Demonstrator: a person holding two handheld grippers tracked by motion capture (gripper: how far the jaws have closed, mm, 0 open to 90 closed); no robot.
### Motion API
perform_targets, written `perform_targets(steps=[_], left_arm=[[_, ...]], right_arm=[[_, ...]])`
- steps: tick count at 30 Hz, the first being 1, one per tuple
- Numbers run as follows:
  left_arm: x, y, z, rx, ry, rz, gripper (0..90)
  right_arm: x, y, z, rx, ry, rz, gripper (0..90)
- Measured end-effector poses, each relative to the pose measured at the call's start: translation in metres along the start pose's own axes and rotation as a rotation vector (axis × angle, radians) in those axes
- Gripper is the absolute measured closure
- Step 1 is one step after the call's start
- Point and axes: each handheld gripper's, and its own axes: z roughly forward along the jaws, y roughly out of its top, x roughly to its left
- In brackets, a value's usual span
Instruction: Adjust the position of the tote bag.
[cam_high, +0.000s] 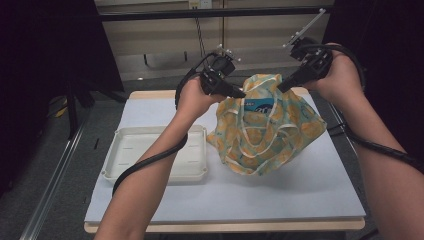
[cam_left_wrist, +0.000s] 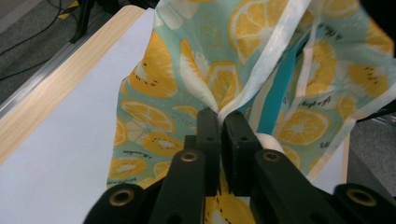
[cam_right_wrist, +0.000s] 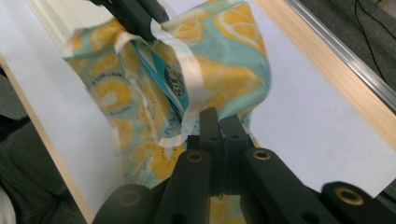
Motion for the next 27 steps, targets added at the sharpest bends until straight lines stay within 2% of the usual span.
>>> perform_targets(steps=[2,7,12,13,15,18,21,27], left_arm=[[-0.001,0.0,-0.001,-0.004,-0.005,-0.004,77.8],[-0.005,0.001,-0.011,-0.006,0.013,0.005,60.2],[-0.012,0.004,-0.023,-0.02,0.013,0.015,44.8],[-0.013,0.004,-0.024,-0.017,0.012,0.017,43.6],[-0.018,0.004,-0.025,-0.007,0.009,0.036,41.7],[-0.021,0.001,-0.023,0.025,0.019,0.058,43.3],[-0.019,-0.004,-0.021,0.032,0.018,0.047,43.2],[-0.016,-0.018,-0.029,0.047,0.048,0.042,37.3]], right_arm=[[0.0,0.0,0.006,0.009,0.005,0.006,90.0],[-0.002,-0.007,0.019,0.027,0.023,0.023,90.0],[-0.005,-0.014,0.024,0.038,0.036,0.045,90.0],[-0.006,-0.016,0.025,0.043,0.036,0.033,90.0],[-0.006,-0.017,0.025,0.038,0.038,0.046,90.0],[-0.005,-0.018,0.026,0.036,0.041,0.058,90.0],[-0.005,-0.018,0.027,0.043,0.04,0.045,90.0],[-0.004,-0.019,0.026,0.051,0.041,0.041,90.0]])
